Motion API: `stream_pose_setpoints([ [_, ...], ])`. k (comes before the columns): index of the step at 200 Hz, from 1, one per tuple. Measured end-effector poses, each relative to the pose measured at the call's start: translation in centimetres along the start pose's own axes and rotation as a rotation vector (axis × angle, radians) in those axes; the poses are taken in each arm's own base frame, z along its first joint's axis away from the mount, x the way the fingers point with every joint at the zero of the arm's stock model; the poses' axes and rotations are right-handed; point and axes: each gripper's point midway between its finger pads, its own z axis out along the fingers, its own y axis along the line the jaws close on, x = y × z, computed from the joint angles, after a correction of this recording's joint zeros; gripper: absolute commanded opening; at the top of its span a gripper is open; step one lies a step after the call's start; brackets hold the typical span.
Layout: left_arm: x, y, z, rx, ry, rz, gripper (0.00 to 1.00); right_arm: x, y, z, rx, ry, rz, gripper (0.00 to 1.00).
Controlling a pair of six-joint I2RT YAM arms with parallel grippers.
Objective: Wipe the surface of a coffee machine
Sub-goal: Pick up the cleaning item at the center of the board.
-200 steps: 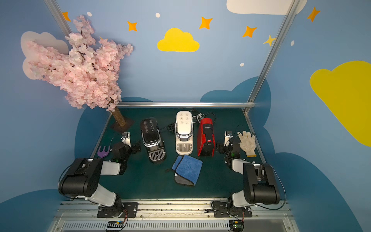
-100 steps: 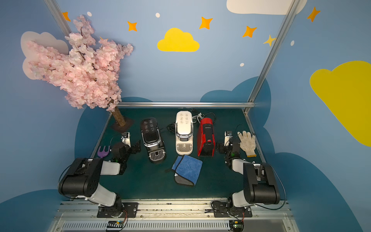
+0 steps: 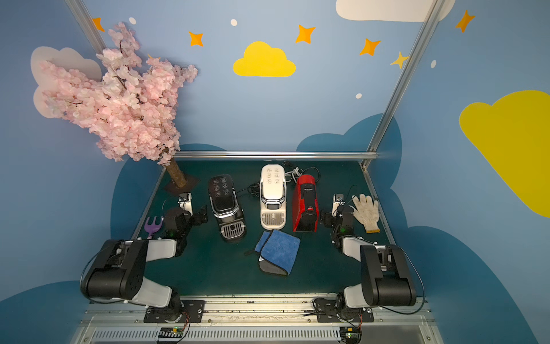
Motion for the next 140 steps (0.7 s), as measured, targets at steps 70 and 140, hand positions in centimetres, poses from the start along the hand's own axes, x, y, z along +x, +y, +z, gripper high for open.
stream_pose_setpoints([
  [70, -5.5, -0.7, -2.2, 0.039, 0.063, -0.163, 1.0, -6.9, -2.2, -6.0, 0.043, -0.051, 0.337, 0.96],
  [140, -2.7, -1.7, -9.5, 0.082, 0.203, -0.436, 1.0, -1.3, 4.3, -12.7, -0.252, 0.346, 0.522, 0.95],
])
